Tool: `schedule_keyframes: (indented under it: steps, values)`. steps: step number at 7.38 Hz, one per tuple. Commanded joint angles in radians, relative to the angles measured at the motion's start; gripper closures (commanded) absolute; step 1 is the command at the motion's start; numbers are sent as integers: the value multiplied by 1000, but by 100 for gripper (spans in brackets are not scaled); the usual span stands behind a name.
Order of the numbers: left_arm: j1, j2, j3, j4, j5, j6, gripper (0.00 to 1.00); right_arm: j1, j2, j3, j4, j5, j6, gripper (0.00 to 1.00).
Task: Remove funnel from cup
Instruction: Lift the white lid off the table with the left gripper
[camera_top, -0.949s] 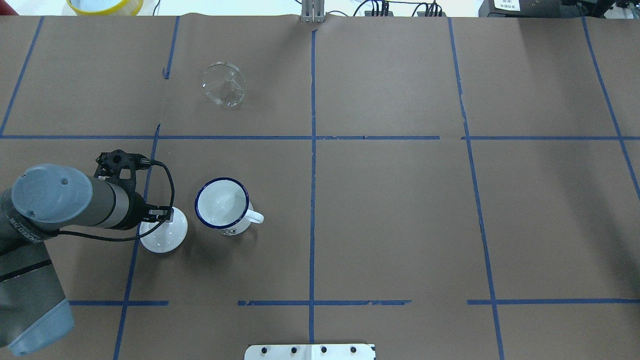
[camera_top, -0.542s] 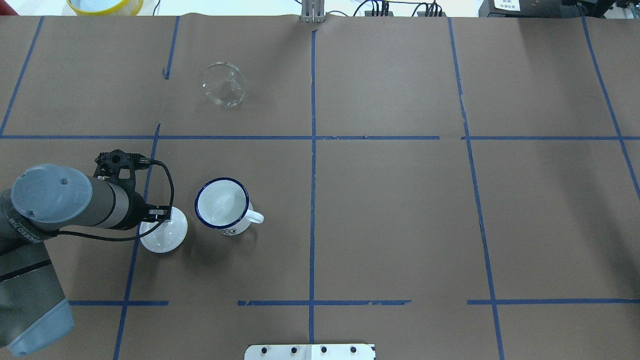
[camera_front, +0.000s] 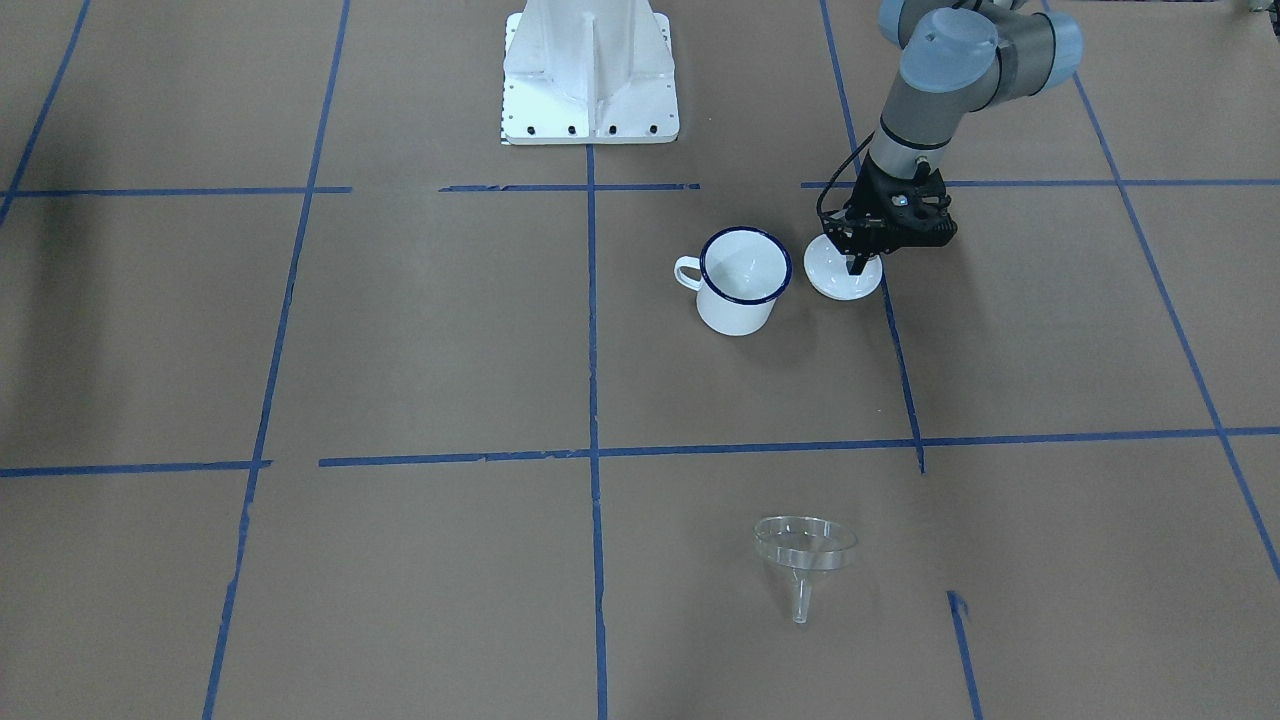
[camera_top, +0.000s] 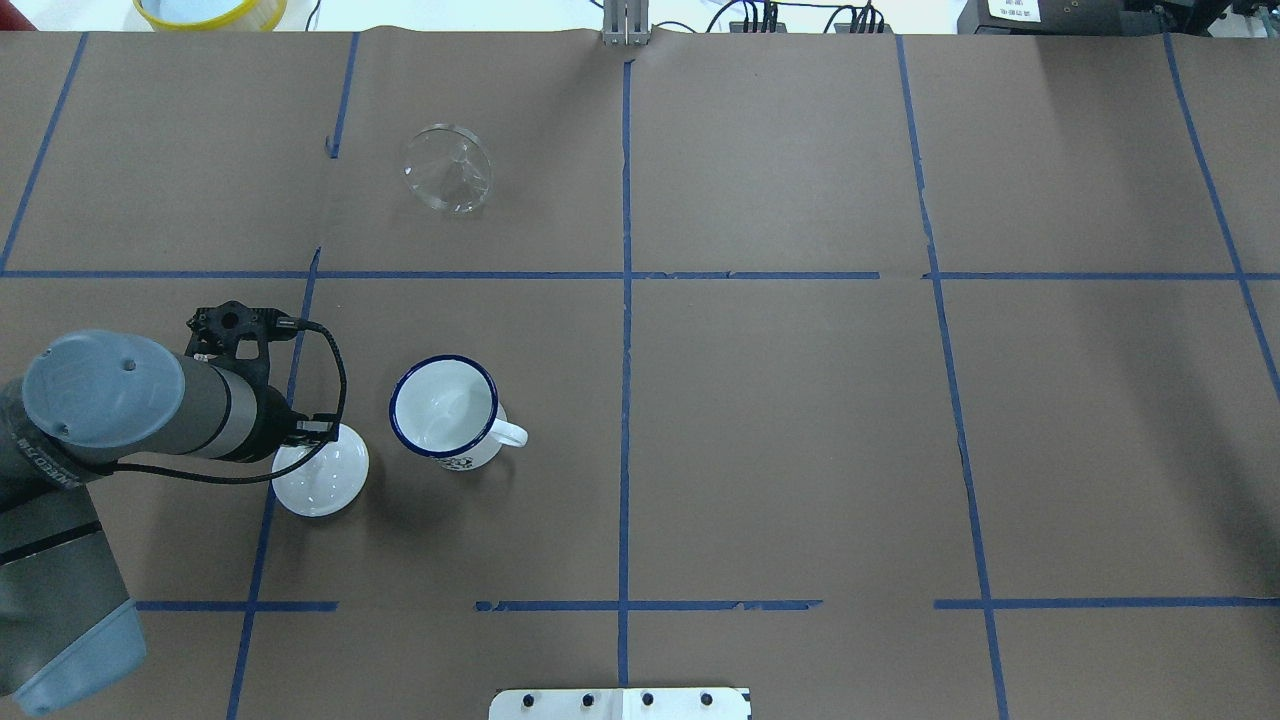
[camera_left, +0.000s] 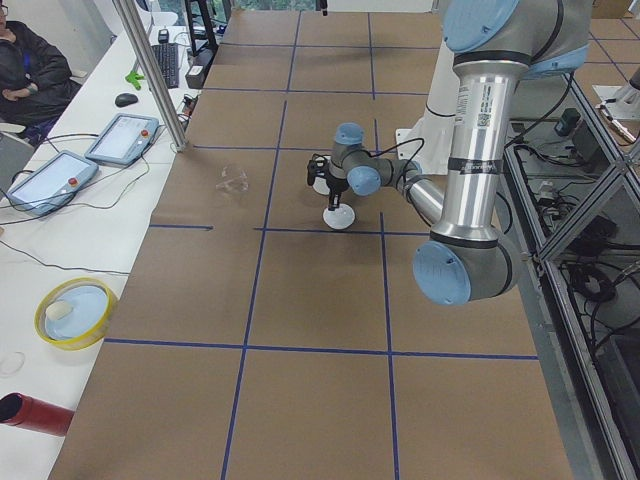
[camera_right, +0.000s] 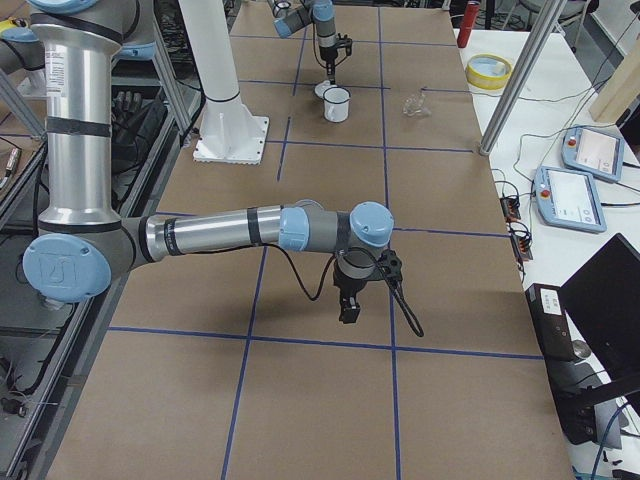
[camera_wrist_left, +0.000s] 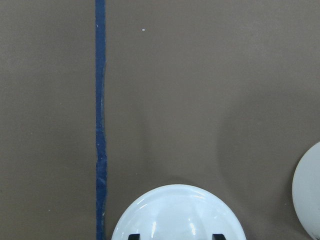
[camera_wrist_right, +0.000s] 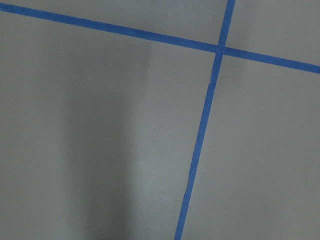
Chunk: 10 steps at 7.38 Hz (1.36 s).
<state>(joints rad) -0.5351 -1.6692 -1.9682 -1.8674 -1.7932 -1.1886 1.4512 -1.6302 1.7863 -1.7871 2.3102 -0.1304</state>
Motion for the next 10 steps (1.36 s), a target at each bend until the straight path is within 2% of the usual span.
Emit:
schedule_keyframes:
  steps: [1,2,4,8,9,10]
  values:
    - [-3,0,-3,4,0,3,75,0,0,1,0,0,0,0]
    - [-3,2,-3,4,0,3,28,0,0,-1,0,0,0,0]
    - [-3,20,-14,4,-1,3,19,0,0,1,0,0,0,0]
    - [10,35,-23,2,-5,-8,21,0,0,-1,-2,0,0,0]
    - [20,34,-23,1,-5,-34,27,0,0,-1,0,0,0,0]
    - [24,32,-23,1,-5,-37,40,0,1,1,0,0,0,0]
